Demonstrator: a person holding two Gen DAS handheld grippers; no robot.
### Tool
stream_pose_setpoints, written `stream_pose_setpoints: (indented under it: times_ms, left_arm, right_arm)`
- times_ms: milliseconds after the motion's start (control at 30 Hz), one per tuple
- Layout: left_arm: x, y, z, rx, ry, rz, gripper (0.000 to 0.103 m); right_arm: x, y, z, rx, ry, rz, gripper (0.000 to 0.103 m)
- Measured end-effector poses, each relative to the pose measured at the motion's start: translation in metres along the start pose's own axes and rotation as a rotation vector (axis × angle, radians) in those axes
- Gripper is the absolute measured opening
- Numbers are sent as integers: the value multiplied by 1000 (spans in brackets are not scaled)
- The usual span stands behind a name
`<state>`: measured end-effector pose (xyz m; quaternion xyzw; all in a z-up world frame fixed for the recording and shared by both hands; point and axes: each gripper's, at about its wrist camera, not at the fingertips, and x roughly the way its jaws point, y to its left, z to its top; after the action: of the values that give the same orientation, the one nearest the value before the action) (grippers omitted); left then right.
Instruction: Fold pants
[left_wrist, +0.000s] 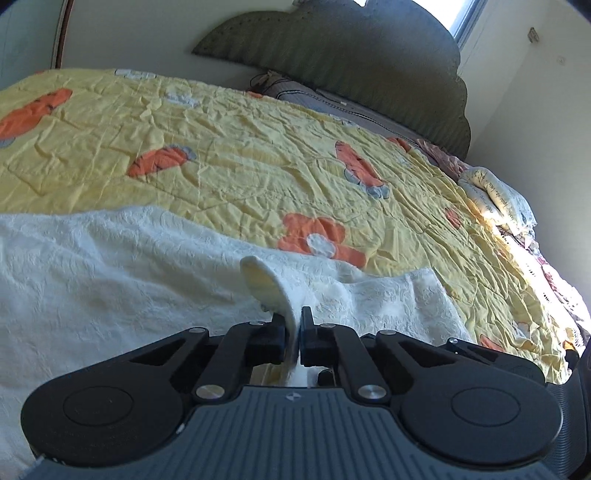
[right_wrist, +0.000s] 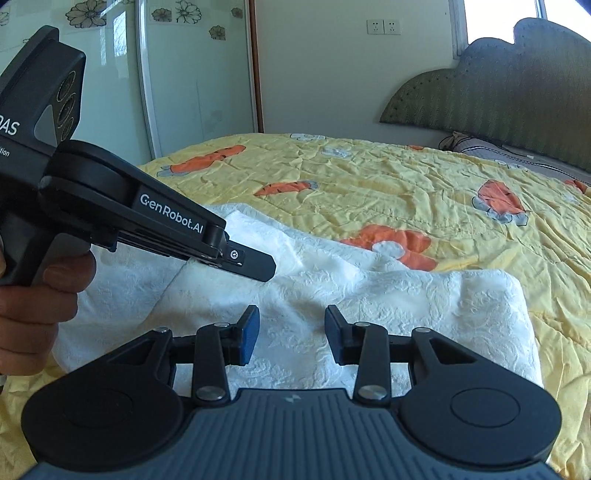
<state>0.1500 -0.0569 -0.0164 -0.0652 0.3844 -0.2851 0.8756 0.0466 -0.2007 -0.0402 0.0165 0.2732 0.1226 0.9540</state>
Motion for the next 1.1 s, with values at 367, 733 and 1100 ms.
stream_pose_setpoints:
  times_ms: [367, 733, 1100]
  left_arm:
    - [9, -19, -5, 148, -19, 197, 34]
    - [-5, -14, -17, 158, -4, 239, 50]
    - [-12, -14, -26, 173, -21, 272, 59]
  right_arm:
    - [-11, 3, -3, 1, -6, -37, 41]
    - [-16, -2, -14, 36, 25, -43, 43]
    - [-27, -10, -18, 97, 2, -60, 43]
